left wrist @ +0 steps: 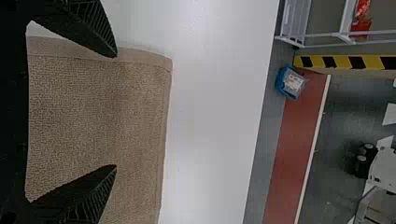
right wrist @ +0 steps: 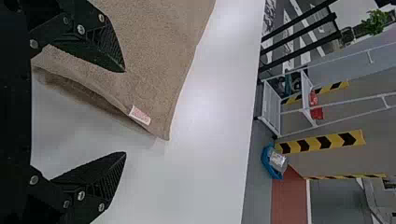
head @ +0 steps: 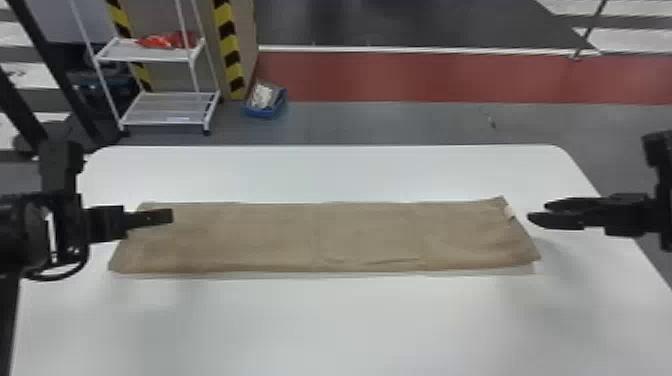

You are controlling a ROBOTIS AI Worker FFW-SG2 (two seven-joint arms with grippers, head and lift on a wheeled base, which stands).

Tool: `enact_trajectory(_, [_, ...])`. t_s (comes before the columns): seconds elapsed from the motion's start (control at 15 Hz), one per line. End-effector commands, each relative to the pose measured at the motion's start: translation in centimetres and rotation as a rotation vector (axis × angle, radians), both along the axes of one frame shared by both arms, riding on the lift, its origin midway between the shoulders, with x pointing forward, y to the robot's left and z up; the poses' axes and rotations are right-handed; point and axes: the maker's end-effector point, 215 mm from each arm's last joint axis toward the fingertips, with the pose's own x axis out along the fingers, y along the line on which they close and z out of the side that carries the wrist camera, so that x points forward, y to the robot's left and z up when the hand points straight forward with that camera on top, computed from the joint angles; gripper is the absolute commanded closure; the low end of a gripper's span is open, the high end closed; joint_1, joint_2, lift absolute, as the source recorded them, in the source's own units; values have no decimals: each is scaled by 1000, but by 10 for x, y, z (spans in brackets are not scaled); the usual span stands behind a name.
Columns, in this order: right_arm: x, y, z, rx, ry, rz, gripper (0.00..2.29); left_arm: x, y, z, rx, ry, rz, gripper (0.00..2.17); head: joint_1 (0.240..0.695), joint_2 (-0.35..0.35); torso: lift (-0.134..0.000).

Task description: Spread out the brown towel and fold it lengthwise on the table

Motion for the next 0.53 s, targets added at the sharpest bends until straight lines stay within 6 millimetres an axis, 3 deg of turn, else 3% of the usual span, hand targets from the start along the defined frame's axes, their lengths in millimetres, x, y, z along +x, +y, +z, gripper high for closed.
enact_trajectory(0.0, [1,1,1,4,-4,5,296,1,1,1,-1,-6,1,39,695,-5,-124])
enact_trajectory(0.13, [2,0,4,7,-14,4,87,3,4,3,7,-16,6,39,695,-4,-124])
enact_trajectory(0.47, [2,-2,4,-2,-23,12,107,5,6,3,17,-22,9,46,695,0,-124])
